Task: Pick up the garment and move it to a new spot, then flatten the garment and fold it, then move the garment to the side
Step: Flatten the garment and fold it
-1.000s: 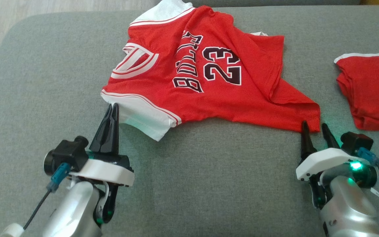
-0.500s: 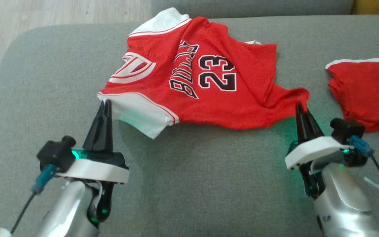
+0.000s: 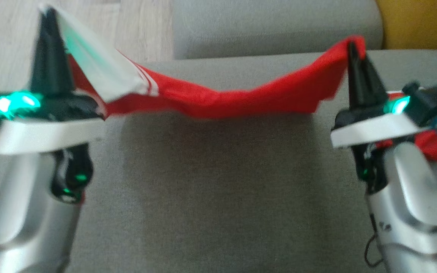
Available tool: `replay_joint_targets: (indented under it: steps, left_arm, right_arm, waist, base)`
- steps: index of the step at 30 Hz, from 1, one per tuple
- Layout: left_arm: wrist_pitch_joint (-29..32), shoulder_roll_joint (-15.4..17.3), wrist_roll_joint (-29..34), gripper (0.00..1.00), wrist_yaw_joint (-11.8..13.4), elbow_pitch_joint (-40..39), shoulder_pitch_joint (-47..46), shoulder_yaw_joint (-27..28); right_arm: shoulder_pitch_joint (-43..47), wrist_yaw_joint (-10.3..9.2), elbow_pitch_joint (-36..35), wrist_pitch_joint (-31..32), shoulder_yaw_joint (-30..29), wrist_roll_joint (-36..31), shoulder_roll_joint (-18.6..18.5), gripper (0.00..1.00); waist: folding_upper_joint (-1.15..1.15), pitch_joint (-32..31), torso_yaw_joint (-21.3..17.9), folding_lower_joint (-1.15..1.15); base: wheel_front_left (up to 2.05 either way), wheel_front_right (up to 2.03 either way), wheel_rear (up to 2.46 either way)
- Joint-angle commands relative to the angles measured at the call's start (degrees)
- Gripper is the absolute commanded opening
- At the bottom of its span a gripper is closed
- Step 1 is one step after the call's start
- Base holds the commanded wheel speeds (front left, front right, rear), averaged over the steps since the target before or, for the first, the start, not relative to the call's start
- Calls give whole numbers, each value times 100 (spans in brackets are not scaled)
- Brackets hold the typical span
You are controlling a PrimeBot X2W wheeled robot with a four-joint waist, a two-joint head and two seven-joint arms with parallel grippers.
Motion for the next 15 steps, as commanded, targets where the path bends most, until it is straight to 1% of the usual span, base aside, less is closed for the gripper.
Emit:
replay_joint_targets:
  steps: [1, 5, 10, 12, 15]
  left_arm:
    - [51, 215, -58, 0, 52, -336, -359, 328]
    - [250, 357, -172, 0, 197, -1071, -597, 573]
    - [657, 517, -458, 0, 467, -1965, -718, 924]
    - [849, 653, -544, 0, 536, -2162, -703, 1055]
    - [1063, 797, -729, 0, 593, -2120, -670, 1251]
  right_arm:
    - [-338, 37, -379, 90, 100, -27, 34, 0]
    - [-489, 37, -1205, 487, 92, -51, -6, 0]
    - [-474, 37, -2210, 1041, -3, 21, -184, 0]
    - [-411, 37, -2561, 1315, -78, 63, -206, 0]
    - [-363, 37, -2954, 1705, -124, -1, -295, 0]
  waist:
    - [0, -142, -52, 0]
    - [0, -210, -100, 0]
    - [0, -171, -118, 0]
    - [0, -79, -120, 0]
    - [0, 186, -113, 0]
  base:
    - [0, 0, 0]
    - [0, 0, 0]
    - [0, 0, 0]
    - [0, 0, 0]
    - [0, 0, 0]
